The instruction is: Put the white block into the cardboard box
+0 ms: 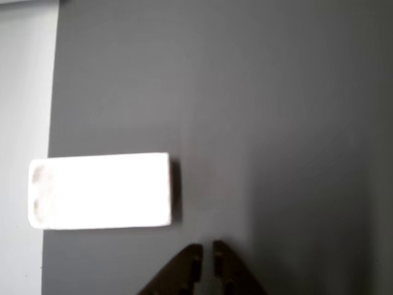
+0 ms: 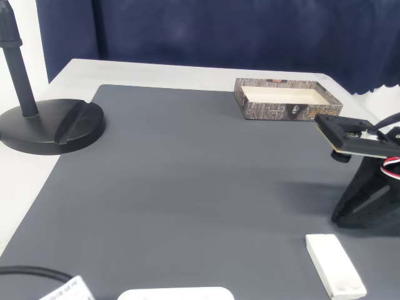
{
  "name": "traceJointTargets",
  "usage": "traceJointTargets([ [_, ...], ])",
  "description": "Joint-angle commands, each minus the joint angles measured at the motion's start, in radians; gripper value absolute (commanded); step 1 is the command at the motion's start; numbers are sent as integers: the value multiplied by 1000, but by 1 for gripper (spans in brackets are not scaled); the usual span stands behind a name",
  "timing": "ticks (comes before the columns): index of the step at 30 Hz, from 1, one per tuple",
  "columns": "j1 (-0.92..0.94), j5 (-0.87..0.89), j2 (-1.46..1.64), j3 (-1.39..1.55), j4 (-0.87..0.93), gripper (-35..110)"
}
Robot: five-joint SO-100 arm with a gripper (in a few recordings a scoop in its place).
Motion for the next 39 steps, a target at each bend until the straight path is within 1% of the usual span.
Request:
traceJointTargets([
  [1, -5, 5, 37, 18, 2, -2],
  [32, 6, 15, 37, 18, 2, -2],
  [39, -8, -51, 5, -32, 2, -2],
])
